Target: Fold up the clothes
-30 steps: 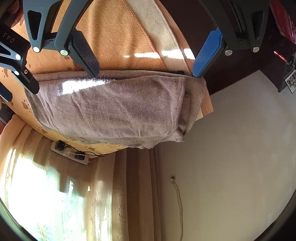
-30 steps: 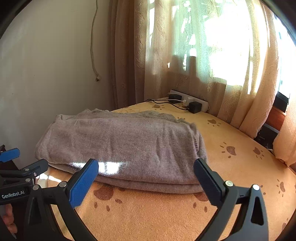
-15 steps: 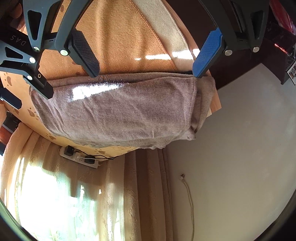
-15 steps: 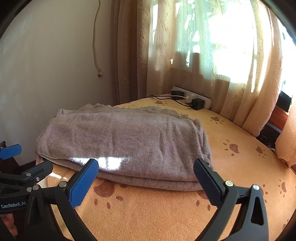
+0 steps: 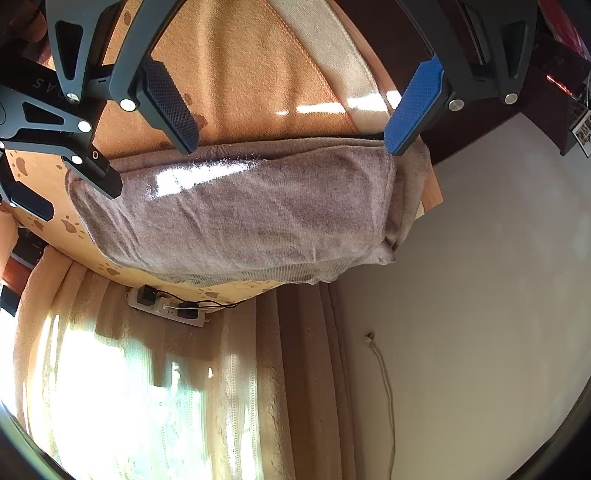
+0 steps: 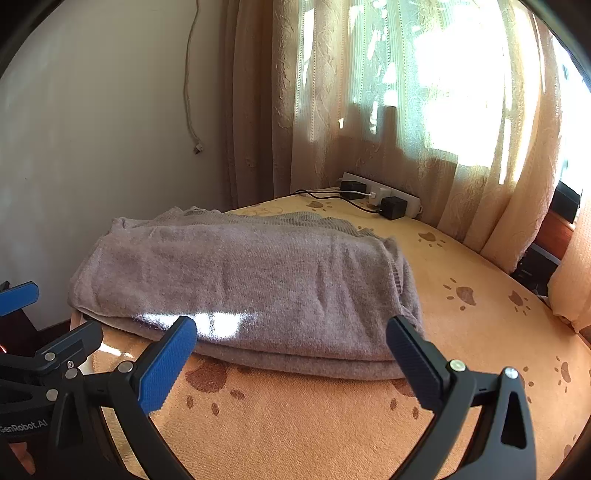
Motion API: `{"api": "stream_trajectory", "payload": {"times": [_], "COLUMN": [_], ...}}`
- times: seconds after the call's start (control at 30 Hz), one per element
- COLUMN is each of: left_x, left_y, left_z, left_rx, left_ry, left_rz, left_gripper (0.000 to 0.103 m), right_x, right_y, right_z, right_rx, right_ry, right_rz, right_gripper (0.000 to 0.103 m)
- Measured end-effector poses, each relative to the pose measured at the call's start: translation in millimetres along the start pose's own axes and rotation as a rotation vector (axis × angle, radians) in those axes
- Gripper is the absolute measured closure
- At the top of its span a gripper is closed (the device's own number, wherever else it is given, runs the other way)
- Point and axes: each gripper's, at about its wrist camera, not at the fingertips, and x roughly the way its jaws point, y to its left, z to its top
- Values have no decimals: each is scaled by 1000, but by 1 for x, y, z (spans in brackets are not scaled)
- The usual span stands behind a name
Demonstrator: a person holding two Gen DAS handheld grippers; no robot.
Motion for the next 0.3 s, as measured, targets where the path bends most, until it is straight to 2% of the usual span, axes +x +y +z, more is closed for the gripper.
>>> {"api": "stream_trajectory", "payload": {"times": [0.3], "left_x": [1], "left_y": [1], "left_z": [-1], "left_rx": [-18], "left_ry": [5], "left_rz": [-3], "left_gripper": [1], "right_x": [-1], "right_y": [-2], "right_z": [0], "right_rx": [7], "right_ry": [-5], "right_rz": [-6], "right_gripper": [0]}}
